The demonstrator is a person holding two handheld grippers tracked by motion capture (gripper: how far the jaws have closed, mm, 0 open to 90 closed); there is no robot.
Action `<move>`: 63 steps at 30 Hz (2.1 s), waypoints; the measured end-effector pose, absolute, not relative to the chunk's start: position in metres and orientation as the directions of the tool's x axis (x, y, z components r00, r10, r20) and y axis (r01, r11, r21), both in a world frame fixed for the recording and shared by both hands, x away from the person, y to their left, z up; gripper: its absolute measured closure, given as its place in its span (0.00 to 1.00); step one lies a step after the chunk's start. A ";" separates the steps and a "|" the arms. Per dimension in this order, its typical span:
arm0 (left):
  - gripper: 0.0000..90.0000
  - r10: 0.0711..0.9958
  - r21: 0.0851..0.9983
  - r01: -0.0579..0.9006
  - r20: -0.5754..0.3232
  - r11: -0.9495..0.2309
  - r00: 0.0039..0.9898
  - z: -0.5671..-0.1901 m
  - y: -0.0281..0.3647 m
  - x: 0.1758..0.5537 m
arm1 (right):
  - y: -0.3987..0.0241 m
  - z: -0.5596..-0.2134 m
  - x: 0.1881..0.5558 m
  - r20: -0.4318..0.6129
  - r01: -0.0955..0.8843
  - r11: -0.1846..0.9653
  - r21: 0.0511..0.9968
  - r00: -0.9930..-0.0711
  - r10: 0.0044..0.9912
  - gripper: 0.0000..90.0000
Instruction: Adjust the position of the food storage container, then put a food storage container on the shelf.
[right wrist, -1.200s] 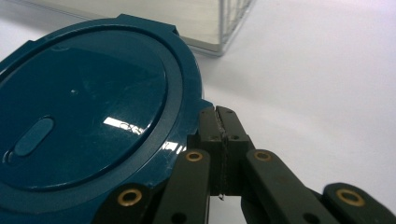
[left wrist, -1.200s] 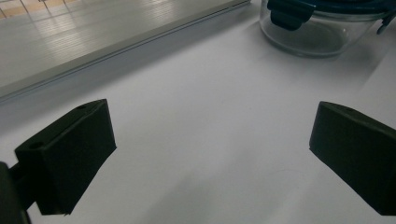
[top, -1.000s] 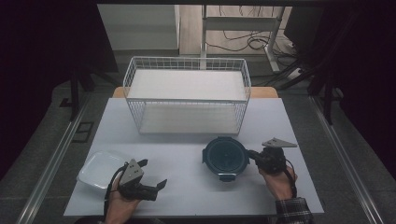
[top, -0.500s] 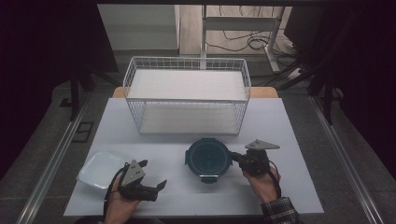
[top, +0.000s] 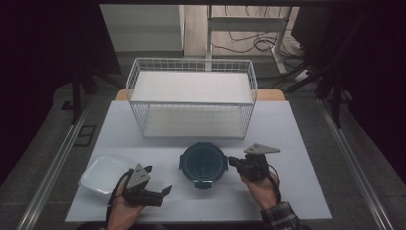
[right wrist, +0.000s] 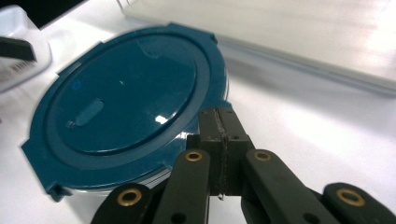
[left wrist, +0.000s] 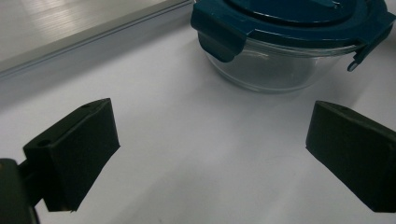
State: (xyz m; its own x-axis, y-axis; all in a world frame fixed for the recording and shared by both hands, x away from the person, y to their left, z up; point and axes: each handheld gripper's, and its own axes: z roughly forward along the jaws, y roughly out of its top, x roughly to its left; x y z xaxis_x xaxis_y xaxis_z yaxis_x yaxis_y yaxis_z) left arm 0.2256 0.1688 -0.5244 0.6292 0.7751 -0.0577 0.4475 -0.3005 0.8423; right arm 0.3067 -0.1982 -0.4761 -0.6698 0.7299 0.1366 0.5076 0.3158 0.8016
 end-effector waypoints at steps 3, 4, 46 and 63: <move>0.02 0.772 0.843 0.455 -0.078 -0.287 0.631 -0.522 0.169 0.224 | -0.205 -0.471 0.301 0.099 0.474 0.332 0.815 -0.679 0.727 0.89; 0.02 0.770 0.844 0.455 -0.081 -0.284 0.632 -0.521 0.170 0.224 | -0.208 -0.469 0.298 0.097 0.469 0.332 0.818 -0.683 0.724 0.83; 0.16 0.681 0.767 0.576 -0.262 -0.282 0.683 -0.499 0.128 0.307 | -0.186 -0.481 0.325 0.245 0.573 0.366 0.733 -0.725 0.643 0.22; 0.36 0.544 0.632 0.762 -0.593 -0.143 0.594 -0.518 0.144 0.323 | -0.198 -0.495 0.346 0.495 0.724 0.309 0.617 -0.662 0.563 0.40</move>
State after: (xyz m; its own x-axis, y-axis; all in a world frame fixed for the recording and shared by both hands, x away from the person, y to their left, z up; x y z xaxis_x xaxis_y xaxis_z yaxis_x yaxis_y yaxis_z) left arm 0.3226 0.1443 -0.5180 0.5937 0.5443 -0.5927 0.7620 -0.1434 0.6315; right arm 0.3457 -0.1976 -0.4954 -0.6621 0.5628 0.4949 0.7239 0.3093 0.6166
